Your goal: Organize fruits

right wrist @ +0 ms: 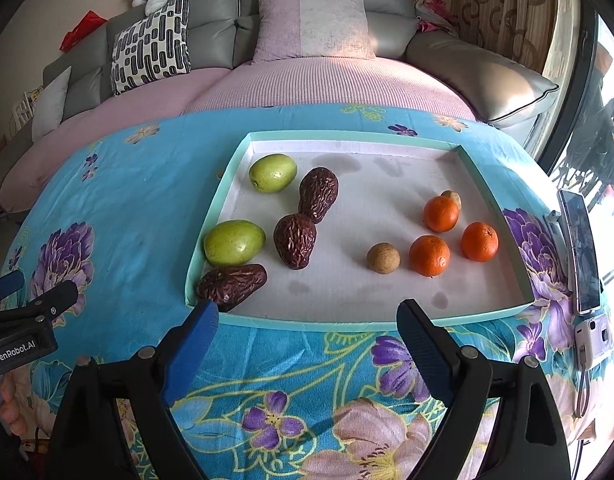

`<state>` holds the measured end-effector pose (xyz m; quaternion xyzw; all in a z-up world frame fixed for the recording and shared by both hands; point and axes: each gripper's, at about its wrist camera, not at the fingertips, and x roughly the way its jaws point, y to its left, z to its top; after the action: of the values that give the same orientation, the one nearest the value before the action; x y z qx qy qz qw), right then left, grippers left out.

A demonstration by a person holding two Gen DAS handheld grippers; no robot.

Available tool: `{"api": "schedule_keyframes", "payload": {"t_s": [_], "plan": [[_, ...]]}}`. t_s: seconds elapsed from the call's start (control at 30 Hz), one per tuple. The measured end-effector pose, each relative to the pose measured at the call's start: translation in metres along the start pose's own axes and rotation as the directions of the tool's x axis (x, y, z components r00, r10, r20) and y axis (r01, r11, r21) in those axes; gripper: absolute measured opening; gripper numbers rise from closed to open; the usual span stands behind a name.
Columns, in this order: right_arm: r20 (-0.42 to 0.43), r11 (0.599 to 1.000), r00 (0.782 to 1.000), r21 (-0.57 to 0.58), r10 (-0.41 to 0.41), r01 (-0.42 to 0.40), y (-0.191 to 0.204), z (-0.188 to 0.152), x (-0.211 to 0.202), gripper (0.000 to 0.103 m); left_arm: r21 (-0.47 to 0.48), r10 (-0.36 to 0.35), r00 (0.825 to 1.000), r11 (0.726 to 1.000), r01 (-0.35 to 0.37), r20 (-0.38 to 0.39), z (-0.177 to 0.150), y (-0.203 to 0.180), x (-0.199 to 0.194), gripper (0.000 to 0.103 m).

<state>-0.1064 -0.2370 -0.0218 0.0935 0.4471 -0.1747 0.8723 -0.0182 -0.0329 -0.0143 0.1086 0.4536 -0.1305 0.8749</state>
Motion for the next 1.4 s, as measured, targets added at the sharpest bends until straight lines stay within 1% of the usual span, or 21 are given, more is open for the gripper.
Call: {"api": "schedule_keyframes", "payload": {"t_s": [0.3,0.73,1.4], "plan": [[-0.010,1.000,1.000,-0.011,0.006,-0.006,0.003,-0.002,0.002,0.091,0.022,-0.018,0.998,1.000,0.019,-0.053,-0.004,-0.005,0.008,0.103],[-0.018,1.000,1.000,-0.014,0.005,-0.005,0.002,-0.003,0.004,0.091,0.009,-0.046,0.997,0.999,0.047,-0.069,-0.004,-0.003,0.010,0.103],[-0.025,1.000,1.000,-0.017,0.002,-0.002,0.004,-0.003,0.005,0.091,0.003,-0.052,0.996,0.999,0.052,-0.076,-0.005,-0.003,0.011,0.103]]}}
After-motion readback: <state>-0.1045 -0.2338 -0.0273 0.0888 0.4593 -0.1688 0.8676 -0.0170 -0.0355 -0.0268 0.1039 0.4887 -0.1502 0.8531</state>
